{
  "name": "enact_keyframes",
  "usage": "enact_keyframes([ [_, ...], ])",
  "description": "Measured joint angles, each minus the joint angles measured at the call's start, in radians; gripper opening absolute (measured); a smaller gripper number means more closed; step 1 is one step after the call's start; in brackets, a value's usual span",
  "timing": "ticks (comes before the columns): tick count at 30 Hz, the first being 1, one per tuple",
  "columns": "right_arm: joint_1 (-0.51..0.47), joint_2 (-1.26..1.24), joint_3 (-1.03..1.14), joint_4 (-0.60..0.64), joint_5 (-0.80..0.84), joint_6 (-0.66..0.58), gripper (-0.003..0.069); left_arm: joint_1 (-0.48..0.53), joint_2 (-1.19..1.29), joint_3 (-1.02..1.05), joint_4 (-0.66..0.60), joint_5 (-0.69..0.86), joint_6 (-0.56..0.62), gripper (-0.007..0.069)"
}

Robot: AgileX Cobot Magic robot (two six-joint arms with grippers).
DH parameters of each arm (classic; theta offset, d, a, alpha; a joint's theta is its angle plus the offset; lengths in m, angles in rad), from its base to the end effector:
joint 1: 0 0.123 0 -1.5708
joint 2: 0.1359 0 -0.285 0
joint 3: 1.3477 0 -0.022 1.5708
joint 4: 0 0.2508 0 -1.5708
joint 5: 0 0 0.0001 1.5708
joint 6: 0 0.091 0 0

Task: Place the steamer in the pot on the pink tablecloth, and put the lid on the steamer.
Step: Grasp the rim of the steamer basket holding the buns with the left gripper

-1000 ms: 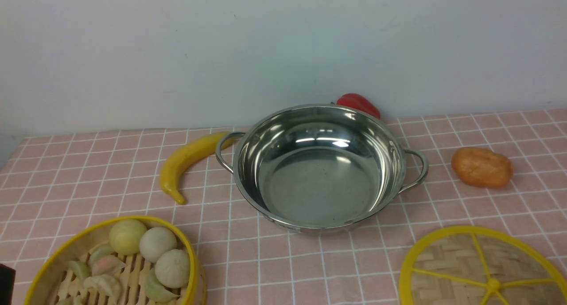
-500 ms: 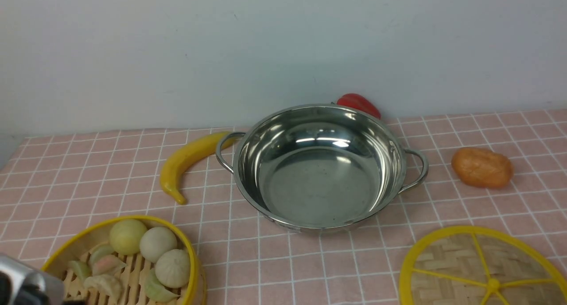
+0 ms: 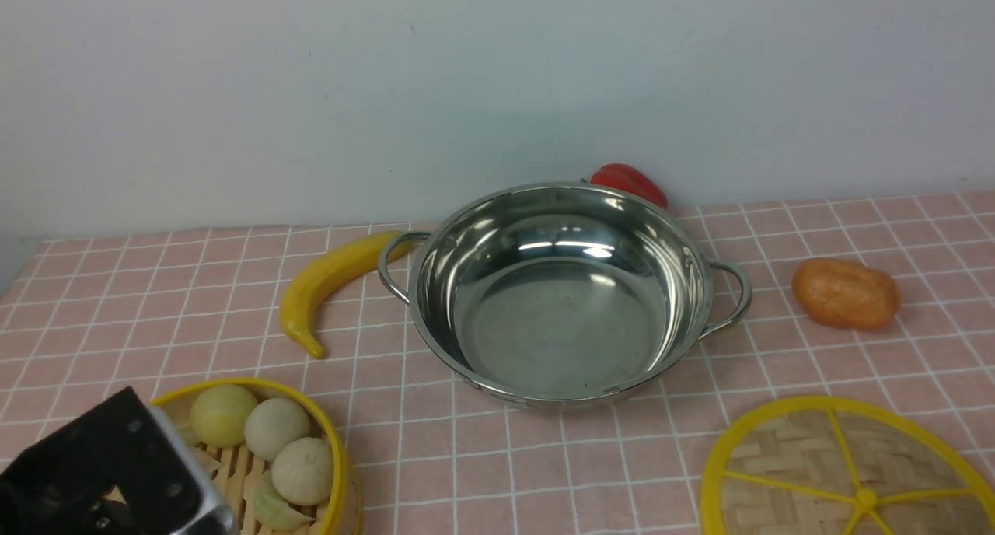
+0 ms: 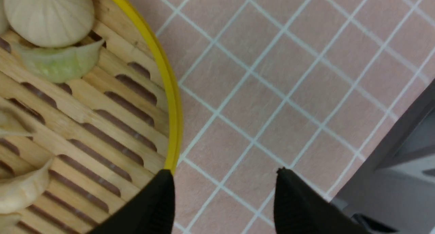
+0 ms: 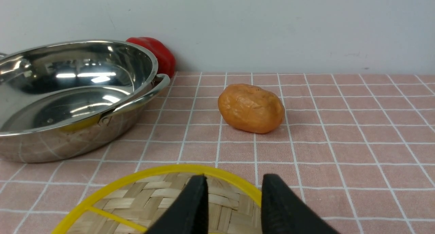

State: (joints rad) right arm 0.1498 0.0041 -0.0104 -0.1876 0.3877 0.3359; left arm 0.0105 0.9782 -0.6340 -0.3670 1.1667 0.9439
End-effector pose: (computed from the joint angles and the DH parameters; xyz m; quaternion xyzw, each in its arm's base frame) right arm 0.0528 0.0015 0.1822 0.0260 0.8006 0.0649 0.5951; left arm 0.1374 -0.0286 0.2517 0.3883 0.9023 -0.1201 0.1434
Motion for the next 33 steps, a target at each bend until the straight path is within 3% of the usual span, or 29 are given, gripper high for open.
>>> enact_keyframes([
  [4,0.0,0.0,0.0,0.0,0.0,0.0,0.0243,-0.062,0.08,0.0,0.073,-0.078,-0.078,0.0433],
  [13,0.0,0.0,0.0,0.0,0.0,0.0,0.0243,-0.177,0.247,-0.005,0.1,-0.186,-0.164,0.0441],
  [19,0.0,0.0,0.0,0.0,0.0,0.0,0.0243,-0.187,0.34,-0.008,0.162,-0.277,-0.313,0.0441],
  [28,0.0,0.0,0.0,0.0,0.0,0.0,0.0243,-0.187,0.446,-0.009,0.137,-0.335,-0.32,0.0441],
  [33,0.0,0.0,0.0,0.0,0.0,-0.001,0.0243,-0.187,0.465,-0.009,0.081,-0.332,-0.25,0.0442],
])
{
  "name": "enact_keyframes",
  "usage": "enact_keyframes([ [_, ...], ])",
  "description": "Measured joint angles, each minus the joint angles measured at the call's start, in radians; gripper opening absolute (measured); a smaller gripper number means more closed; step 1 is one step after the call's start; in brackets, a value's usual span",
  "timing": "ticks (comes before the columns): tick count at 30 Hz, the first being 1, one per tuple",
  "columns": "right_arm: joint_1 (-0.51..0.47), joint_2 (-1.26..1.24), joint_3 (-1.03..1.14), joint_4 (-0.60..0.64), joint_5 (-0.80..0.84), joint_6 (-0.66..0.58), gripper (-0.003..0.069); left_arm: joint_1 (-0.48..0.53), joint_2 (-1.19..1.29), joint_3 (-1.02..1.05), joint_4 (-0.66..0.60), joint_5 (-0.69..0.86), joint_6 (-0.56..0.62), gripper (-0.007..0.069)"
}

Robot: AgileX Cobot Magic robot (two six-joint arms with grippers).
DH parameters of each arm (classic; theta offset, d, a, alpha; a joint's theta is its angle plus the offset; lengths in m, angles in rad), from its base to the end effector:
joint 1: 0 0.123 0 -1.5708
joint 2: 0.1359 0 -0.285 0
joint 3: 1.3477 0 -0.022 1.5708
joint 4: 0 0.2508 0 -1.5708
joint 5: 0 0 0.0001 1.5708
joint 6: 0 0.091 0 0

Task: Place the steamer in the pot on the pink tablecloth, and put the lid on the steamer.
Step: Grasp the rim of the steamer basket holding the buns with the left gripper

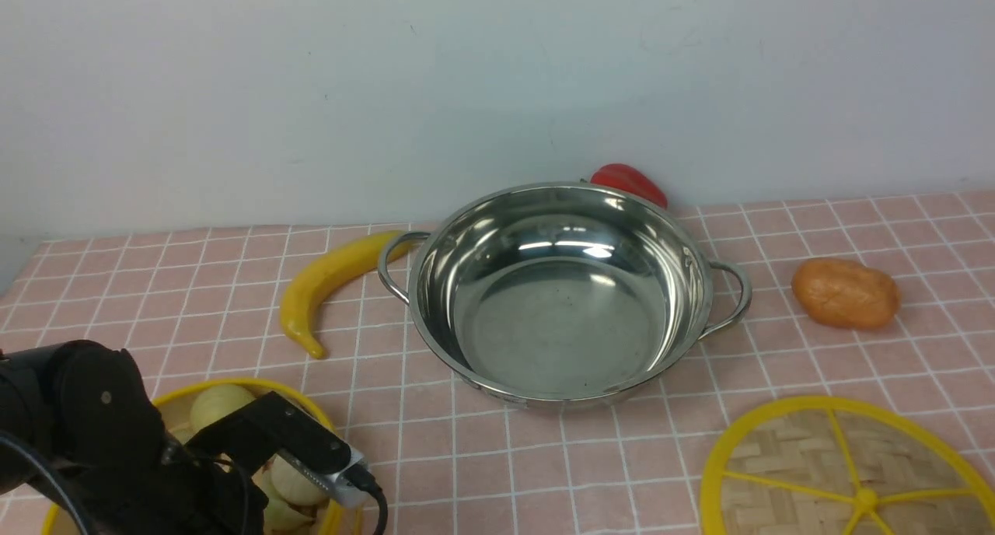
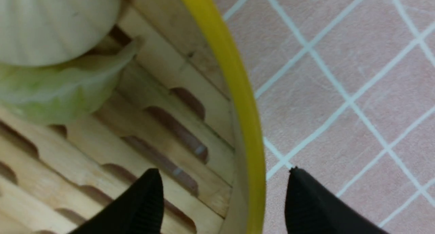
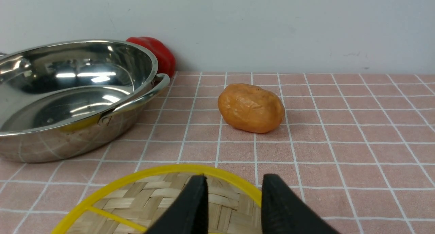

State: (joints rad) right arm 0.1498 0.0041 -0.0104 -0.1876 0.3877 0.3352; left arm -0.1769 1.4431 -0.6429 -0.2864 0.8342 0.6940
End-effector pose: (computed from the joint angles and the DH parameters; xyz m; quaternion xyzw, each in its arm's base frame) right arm 0.0528 0.0015 0.1822 0.0257 0.8006 0.0647 0.5951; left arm 0.2036 -0.0558 0.1717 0.3317 0.9372 -0.1003 0.0386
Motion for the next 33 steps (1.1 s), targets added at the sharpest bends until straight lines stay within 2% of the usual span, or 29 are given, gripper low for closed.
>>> enact_keyframes([
  [5,0.0,0.0,0.0,0.0,0.0,0.0,0.0243,0.0,0.0,0.0,-0.011,0.001,0.045,0.0442],
  [15,0.0,0.0,0.0,0.0,0.0,0.001,0.0243,0.0,0.086,-0.008,-0.016,0.003,0.052,0.0435],
  [18,0.0,0.0,0.0,0.0,0.0,0.001,0.0243,0.0,0.091,-0.011,-0.015,0.003,0.049,0.0365],
  [19,0.0,0.0,0.0,0.0,0.0,0.001,0.0243,0.0,0.092,-0.011,-0.016,0.003,0.044,0.0295],
  [20,0.0,0.0,0.0,0.0,0.0,0.001,0.0243,0.0,0.093,-0.011,-0.017,0.003,0.041,0.0283],
  [21,0.0,0.0,0.0,0.0,0.0,0.001,0.0243,0.0,0.097,-0.011,-0.03,0.013,0.026,0.0181],
  [23,0.0,0.0,0.0,0.0,0.0,0.001,0.0243,-0.001,0.102,-0.01,-0.038,0.03,0.017,0.0064],
  [28,0.0,0.0,0.0,0.0,0.0,0.001,0.0243,-0.004,0.1,-0.014,-0.024,0.036,0.001,0.0053],
  [33,0.0,0.0,0.0,0.0,0.0,0.001,0.0243,-0.006,0.058,-0.064,0.075,0.115,-0.085,0.004],
])
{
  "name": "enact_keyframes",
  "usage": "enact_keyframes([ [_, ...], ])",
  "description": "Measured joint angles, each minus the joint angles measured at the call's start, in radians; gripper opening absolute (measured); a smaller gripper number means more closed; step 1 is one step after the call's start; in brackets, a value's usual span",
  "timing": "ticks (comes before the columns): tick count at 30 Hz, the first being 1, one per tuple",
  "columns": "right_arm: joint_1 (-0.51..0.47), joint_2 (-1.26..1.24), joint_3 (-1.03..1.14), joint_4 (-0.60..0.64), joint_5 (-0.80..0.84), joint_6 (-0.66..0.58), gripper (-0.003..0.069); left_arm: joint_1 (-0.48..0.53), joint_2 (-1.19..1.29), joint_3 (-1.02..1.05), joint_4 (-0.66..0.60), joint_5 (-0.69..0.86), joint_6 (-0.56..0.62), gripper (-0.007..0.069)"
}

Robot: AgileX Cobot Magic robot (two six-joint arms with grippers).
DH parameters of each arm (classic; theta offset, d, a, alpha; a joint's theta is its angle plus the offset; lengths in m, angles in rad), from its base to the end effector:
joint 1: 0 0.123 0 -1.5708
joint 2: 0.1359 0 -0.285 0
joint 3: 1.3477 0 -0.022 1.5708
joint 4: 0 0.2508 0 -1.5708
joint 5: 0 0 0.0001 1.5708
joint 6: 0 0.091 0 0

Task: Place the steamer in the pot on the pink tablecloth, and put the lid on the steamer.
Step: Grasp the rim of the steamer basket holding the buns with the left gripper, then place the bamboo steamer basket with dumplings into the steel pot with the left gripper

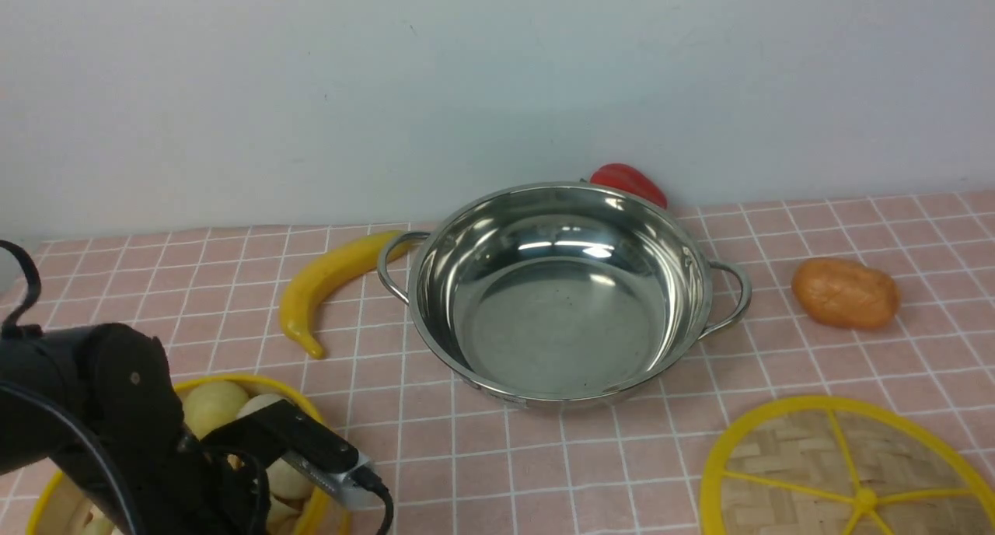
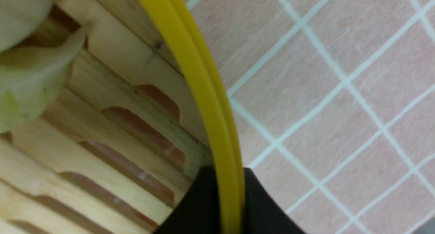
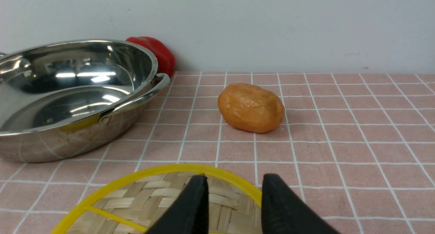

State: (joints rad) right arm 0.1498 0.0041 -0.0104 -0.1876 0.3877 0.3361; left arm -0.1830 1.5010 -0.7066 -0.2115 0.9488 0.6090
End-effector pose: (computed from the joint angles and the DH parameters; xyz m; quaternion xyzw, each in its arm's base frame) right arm 0.0528 0.0015 0.1822 0.0260 0.8006 0.0650 0.5951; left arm 0.2105 -0.0548 0.1717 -0.3232 -0.9417 0.0902 0.0238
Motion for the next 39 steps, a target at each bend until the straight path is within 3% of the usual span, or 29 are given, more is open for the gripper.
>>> enact_keyframes([
  [4,0.0,0.0,0.0,0.0,0.0,0.0,0.0243,0.0,-0.094,-0.124,0.113,0.15,-0.12,0.0029],
  [7,0.0,0.0,0.0,0.0,0.0,0.0,0.0243,0.0,-0.14,-0.231,0.135,0.216,-0.122,0.0029],
  [12,0.0,0.0,0.0,0.0,0.0,0.0,0.0243,-0.013,-0.143,-0.418,0.117,0.254,-0.039,0.0029],
  [17,0.0,0.0,0.0,0.0,0.0,0.0,0.0243,-0.099,-0.093,-0.558,0.136,0.267,0.025,0.0029],
  [27,0.0,0.0,0.0,0.0,0.0,-0.003,0.0243,-0.418,0.146,-0.777,0.303,0.23,0.259,0.0029],
  [39,0.0,0.0,0.0,0.0,0.0,-0.004,0.0243,-0.465,0.307,-0.815,0.311,0.102,0.426,0.0029],
])
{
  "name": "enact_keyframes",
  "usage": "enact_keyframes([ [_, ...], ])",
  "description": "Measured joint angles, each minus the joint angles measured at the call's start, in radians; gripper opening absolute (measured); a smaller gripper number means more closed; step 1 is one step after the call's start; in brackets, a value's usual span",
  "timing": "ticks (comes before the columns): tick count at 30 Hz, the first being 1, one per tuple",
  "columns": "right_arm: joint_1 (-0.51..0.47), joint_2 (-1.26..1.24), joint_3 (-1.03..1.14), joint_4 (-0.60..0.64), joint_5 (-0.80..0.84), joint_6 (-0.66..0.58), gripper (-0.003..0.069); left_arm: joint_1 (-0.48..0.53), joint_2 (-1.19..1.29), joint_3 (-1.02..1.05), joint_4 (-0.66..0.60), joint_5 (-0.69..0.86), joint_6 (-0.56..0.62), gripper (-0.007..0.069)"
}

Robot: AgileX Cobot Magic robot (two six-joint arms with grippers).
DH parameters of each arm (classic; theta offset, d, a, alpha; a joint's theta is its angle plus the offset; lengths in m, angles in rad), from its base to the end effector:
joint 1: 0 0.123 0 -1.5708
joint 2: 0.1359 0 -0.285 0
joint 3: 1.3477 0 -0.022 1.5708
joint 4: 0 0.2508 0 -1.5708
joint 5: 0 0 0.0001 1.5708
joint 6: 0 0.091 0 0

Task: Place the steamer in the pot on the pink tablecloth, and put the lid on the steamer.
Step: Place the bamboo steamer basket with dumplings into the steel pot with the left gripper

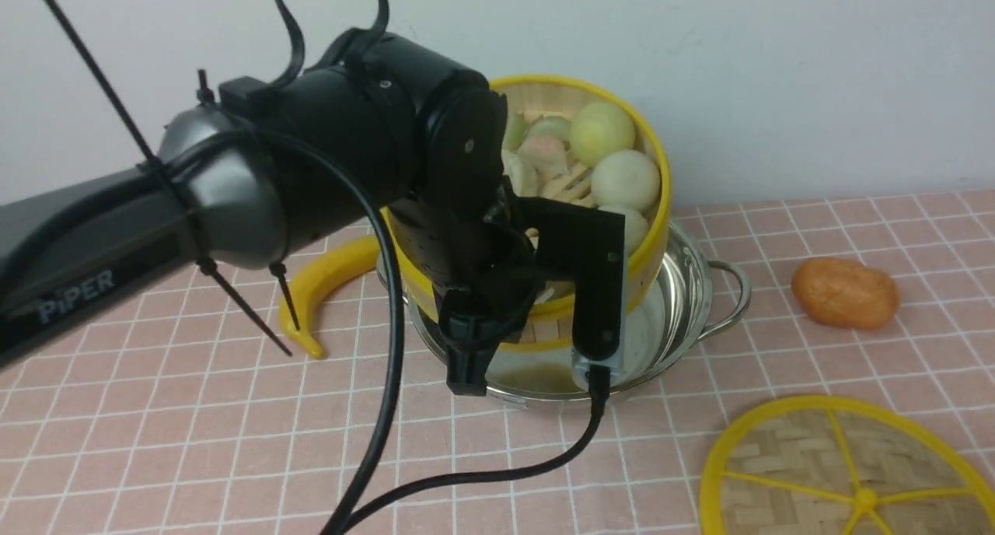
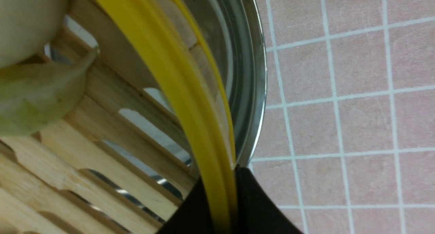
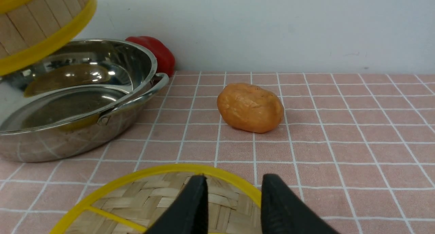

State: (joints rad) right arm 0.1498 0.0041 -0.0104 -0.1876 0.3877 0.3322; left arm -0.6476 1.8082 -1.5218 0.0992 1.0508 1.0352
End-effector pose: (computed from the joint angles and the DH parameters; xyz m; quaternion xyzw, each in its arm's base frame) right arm 0.0528 0.0015 0.1822 0.0245 0.8007 0.0638 0.5952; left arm 0.3100 -0.2247 0.2743 0.7467 0.6440 0.0763 0.1476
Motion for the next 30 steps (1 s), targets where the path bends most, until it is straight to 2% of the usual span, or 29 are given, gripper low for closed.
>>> enact_keyframes([
  [9,0.0,0.0,0.0,0.0,0.0,0.001,0.0243,0.0,0.063,-0.008,-0.084,-0.064,0.129,0.0029],
  [23,0.0,0.0,0.0,0.0,0.0,0.001,0.0243,0.068,0.146,-0.008,-0.157,-0.105,0.131,0.0029],
  [30,0.0,0.0,0.0,0.0,0.0,0.001,0.0243,0.074,0.153,-0.009,-0.234,-0.109,0.193,0.0029],
])
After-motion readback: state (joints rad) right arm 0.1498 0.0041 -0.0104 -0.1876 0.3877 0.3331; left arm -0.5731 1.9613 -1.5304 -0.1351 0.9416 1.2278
